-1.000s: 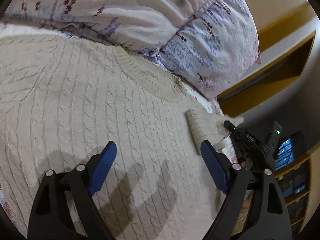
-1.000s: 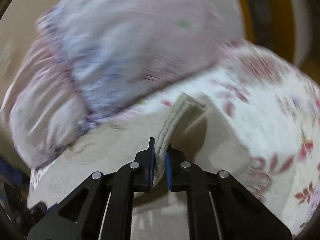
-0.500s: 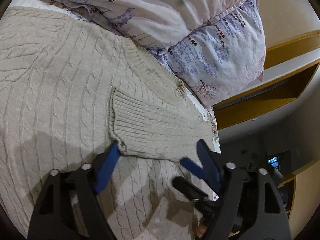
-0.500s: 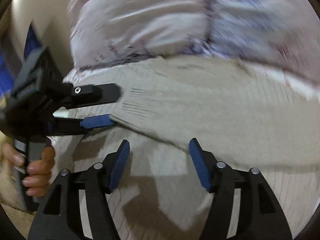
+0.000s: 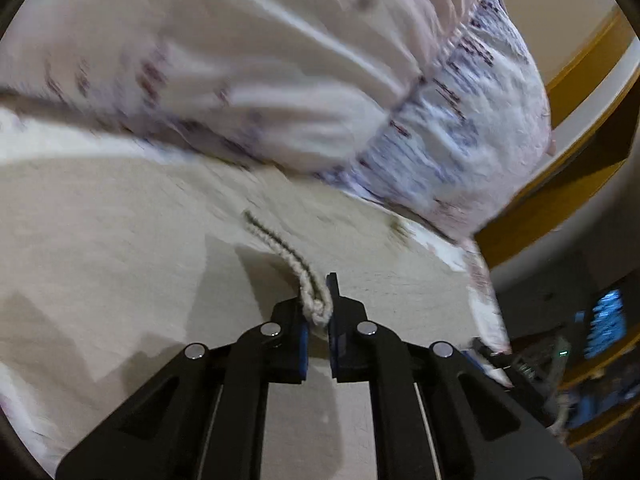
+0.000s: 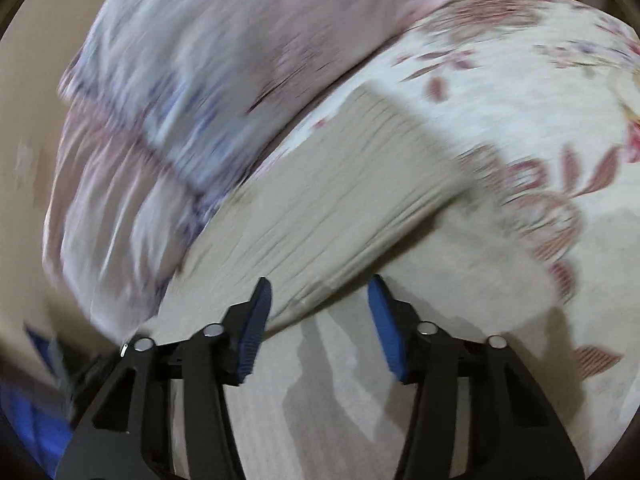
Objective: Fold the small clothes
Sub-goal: 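Fold the held sleeve across the sweater body with the right tool, release, then grasp the other sleeve with the left tool and lift it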
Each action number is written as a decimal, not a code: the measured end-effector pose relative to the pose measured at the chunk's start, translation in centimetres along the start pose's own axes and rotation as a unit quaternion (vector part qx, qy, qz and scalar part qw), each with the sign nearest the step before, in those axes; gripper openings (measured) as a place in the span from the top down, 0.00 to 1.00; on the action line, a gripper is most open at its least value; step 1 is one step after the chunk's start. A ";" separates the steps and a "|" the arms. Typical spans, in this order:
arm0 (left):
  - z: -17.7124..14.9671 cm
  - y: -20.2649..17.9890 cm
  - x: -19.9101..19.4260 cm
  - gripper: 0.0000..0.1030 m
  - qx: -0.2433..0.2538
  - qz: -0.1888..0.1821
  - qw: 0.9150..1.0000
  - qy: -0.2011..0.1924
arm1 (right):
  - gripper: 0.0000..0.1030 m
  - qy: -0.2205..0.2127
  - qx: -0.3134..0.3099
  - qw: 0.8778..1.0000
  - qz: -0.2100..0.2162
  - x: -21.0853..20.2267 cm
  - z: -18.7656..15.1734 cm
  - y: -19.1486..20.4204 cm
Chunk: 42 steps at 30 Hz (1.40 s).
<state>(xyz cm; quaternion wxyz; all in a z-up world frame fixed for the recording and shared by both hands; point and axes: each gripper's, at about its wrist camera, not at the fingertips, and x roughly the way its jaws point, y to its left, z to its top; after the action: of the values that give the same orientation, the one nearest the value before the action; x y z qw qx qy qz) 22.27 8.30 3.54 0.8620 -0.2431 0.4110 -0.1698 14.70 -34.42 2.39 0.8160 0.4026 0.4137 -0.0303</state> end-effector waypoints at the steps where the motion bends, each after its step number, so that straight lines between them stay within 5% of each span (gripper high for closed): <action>1: 0.0 0.6 0.0 0.93 -0.001 0.013 1.000 0.003 | 0.63 -0.005 0.000 1.000 -0.006 0.2 0.2 -0.1; 4: -0.4 1.6 0.5 0.93 -0.002 0.039 0.999 0.019 | 0.88 -0.017 -0.010 0.999 -0.040 0.6 0.5 0.2; 9: -1.4 2.5 1.8 0.88 0.001 0.071 0.997 0.041 | 0.88 -0.017 -0.058 0.994 -0.086 0.1 -0.7 2.2; 12: -1.6 2.6 0.6 0.70 0.001 0.062 0.997 0.040 | 0.67 -0.016 -0.079 0.993 -0.085 -1.0 -1.2 3.1; 14: -2.0 3.4 -1.7 0.42 -0.009 0.044 0.999 0.025 | 0.57 -0.034 -0.126 0.989 -0.076 -2.0 -1.9 5.1; 17: -2.7 4.7 -5.1 0.38 -0.021 0.027 0.999 -0.003 | 0.50 -0.031 -0.191 0.979 -0.059 -1.4 -3.0 8.1; 22: -4.5 10.8 -11.8 0.37 -0.100 0.062 0.992 -0.053 | 0.46 0.027 -0.232 0.971 -0.059 2.8 -4.3 10.2; 27: -5.8 18.0 -16.6 0.39 -0.213 0.109 0.967 -0.090 | 0.40 0.052 -0.228 0.971 -0.052 4.5 -5.6 10.1; 37: -5.5 26.4 -20.1 0.63 -0.375 0.068 0.906 -0.183 | 0.39 0.067 -0.208 0.975 -0.029 3.9 -5.9 9.4; 42: -5.4 29.1 -21.3 0.74 -0.419 0.063 0.881 -0.209 | 0.39 0.068 -0.207 0.976 -0.025 3.7 -6.0 9.5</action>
<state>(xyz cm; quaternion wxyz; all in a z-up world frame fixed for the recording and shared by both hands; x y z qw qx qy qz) 7.83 41.23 -2.29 0.7544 -0.5851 0.2688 0.1278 16.88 -22.93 3.78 0.8503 0.2157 0.4759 0.0628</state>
